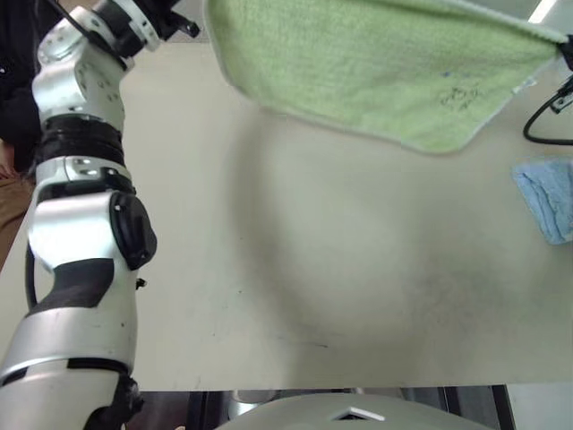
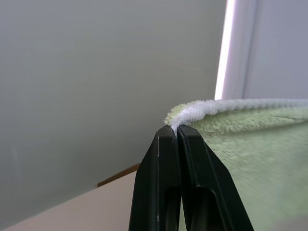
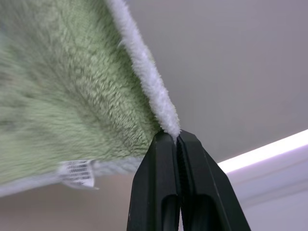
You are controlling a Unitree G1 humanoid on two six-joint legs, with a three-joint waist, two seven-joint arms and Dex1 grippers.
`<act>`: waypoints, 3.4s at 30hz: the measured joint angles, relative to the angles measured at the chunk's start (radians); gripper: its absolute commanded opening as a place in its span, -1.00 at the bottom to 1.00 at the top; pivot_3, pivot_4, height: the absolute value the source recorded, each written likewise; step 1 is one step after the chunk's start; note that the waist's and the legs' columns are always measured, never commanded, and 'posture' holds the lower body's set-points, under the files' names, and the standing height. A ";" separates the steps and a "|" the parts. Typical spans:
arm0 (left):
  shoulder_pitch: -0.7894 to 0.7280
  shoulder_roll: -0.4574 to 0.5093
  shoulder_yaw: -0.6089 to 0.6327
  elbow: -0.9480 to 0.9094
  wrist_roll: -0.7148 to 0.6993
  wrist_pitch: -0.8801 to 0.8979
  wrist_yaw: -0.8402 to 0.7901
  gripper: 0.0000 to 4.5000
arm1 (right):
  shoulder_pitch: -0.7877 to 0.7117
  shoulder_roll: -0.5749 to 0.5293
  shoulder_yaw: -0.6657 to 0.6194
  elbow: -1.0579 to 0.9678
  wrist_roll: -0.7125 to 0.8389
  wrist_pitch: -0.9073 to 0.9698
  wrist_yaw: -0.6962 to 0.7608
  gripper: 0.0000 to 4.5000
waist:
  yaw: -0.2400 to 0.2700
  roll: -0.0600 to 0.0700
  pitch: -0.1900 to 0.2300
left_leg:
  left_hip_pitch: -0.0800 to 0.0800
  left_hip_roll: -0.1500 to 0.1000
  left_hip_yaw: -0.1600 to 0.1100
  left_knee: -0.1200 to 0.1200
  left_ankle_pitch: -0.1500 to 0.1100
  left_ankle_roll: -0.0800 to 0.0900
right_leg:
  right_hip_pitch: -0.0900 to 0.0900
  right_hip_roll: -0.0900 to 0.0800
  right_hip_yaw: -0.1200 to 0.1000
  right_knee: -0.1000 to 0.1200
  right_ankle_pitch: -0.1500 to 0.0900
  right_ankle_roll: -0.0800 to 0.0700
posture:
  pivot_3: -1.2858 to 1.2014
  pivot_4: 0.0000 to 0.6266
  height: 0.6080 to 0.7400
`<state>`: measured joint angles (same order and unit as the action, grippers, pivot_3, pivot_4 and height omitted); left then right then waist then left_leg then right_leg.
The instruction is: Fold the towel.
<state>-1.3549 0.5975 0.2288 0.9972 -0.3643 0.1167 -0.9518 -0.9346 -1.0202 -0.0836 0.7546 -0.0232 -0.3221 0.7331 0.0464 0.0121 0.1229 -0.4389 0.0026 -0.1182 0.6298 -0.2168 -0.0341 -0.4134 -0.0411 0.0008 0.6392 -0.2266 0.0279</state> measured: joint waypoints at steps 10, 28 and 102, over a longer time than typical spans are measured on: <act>0.421 0.171 -0.001 -0.419 -0.143 0.404 -0.300 -1.00 | 0.471 -0.097 -0.148 -0.413 0.307 0.337 0.368 -0.99 | 0.002 0.000 0.000 | -0.013 0.004 0.014 0.010 0.000 0.000 | -0.007 0.002 0.004 -0.007 -0.005 0.006 | 0.03 -0.52 1.00; 0.848 0.287 -0.020 -0.796 -0.196 0.603 -0.269 -1.00 | 0.612 -0.061 -0.087 -0.669 0.418 0.611 0.534 -0.99 | -0.019 -0.003 0.001 | 0.025 0.004 0.015 0.017 -0.002 0.014 | 0.019 0.001 0.007 0.013 -0.002 -0.010 | 0.03 -0.52 1.00; 0.564 0.199 -0.130 -0.366 0.099 0.355 -0.111 -1.00 | 0.138 0.141 0.149 -0.250 0.089 0.485 0.372 -0.99 | -0.031 -0.002 0.002 | 0.017 0.007 0.019 0.017 0.014 0.014 | 0.004 0.002 0.009 0.023 0.013 -0.014 | 0.03 -0.52 1.00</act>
<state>-0.7909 0.7969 0.0988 0.6317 -0.2652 0.4715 -1.0623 -0.7966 -0.8793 0.0654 0.5042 0.0660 0.1628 1.1047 0.0155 0.0096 0.1247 -0.4224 0.0098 -0.0996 0.6464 -0.2027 -0.0202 -0.4099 -0.0390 0.0094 0.6626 -0.2133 0.0134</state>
